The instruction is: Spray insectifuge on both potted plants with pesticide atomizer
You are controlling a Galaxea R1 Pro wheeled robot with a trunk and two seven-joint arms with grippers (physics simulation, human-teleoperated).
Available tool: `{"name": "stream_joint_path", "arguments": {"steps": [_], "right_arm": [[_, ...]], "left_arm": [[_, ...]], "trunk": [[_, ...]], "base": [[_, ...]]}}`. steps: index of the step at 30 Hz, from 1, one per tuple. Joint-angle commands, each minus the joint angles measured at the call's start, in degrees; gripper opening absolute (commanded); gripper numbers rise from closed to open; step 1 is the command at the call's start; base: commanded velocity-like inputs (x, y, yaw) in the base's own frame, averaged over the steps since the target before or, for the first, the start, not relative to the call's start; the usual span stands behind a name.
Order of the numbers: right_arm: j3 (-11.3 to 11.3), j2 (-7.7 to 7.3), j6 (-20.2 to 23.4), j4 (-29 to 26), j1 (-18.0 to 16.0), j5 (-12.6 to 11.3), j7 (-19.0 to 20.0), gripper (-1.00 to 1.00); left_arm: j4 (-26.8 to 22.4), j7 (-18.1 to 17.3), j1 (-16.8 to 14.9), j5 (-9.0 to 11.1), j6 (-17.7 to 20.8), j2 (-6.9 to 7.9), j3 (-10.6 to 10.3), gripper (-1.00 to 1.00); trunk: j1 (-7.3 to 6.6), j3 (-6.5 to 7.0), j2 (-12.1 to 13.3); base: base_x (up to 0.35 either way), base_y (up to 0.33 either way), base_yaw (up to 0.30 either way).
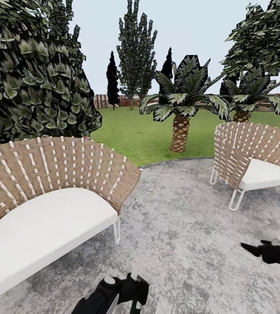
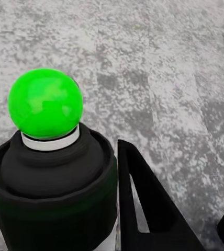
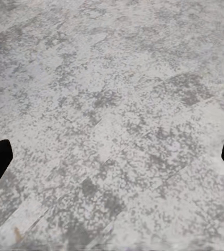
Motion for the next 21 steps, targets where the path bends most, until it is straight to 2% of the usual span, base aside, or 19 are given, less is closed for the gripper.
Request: {"name": "stream_joint_path", "arguments": {"steps": [1, 3, 4, 7, 9, 10, 11, 12, 18, 21], "right_arm": [[-1.63, -0.47, -0.05, -0.28, 0.05, 2.58, 1.27, 1.00], [-1.64, -0.58, 0.00, -0.30, 0.05, 2.72, -0.10, 1.00], [-1.63, -0.69, 1.24, -0.47, 0.05, 2.74, -3.15, 1.00], [-1.47, -0.72, 2.19, -0.56, -0.08, 2.74, -4.07, 1.00], [-0.96, -0.51, 2.69, -0.52, -0.25, 2.77, -6.30, 1.00], [0.19, 0.04, 2.33, -0.62, -0.43, 2.79, -15.70, 1.00], [0.07, -0.11, 2.63, -0.66, -0.73, 2.75, -16.24, 1.00], [0.02, -0.08, 2.81, -0.66, -0.94, 2.74, -16.50, 1.00], [0.08, 0.00, 2.95, -0.67, -1.18, 2.74, -16.74, 1.00], [0.09, -0.13, 2.95, -0.67, -1.18, 2.76, -16.75, 1.00]], "left_arm": [[-0.33, 2.68, 0.00, 1.05, 1.37, -0.13, -0.06, -1.00], [-1.30, 3.79, 0.00, 1.32, 1.43, -0.04, -0.09, -1.00], [-3.97, 3.81, 0.04, 1.33, 1.57, 0.06, -1.05, -1.00], [-3.88, 4.05, 0.05, 1.33, 1.82, 0.08, -1.94, -1.00], [-4.09, 4.16, 0.08, 1.31, 2.38, 0.05, -2.86, -1.00], [-5.00, 6.08, -0.01, 2.50, 4.84, -0.38, -3.47, -1.00], [-5.13, 6.39, -0.16, 4.27, 5.96, -0.45, -3.55, -1.00], [-5.22, 6.52, -0.22, 4.96, 6.56, -0.48, -3.57, -1.00], [-5.38, 7.03, -0.31, 5.63, 6.51, -0.49, -3.59, -1.00], [-5.93, 9.54, -0.34, 5.53, 6.46, -0.47, -3.59, -1.00]], "trunk": [[0.00, 0.00, 0.00], [0.00, 0.00, 0.00], [0.00, 0.00, 0.00], [0.00, 0.00, 0.00], [0.00, 0.00, 0.00], [0.00, 0.00, 0.00], [0.00, 0.00, 0.00], [0.00, 0.00, 0.00], [0.00, 0.00, 0.00], [0.00, 0.00, 0.00]], "base": [[0.000, 0.000, -0.296], [0.000, 0.000, -0.296], [0.000, 0.000, -0.296], [0.000, 0.000, -0.297], [0.000, 0.000, -0.297], [0.000, 0.000, -0.300], [0.000, 0.000, -0.300], [0.000, 0.000, -0.300], [0.000, 0.000, -0.300], [0.000, 0.000, -0.300]]}}
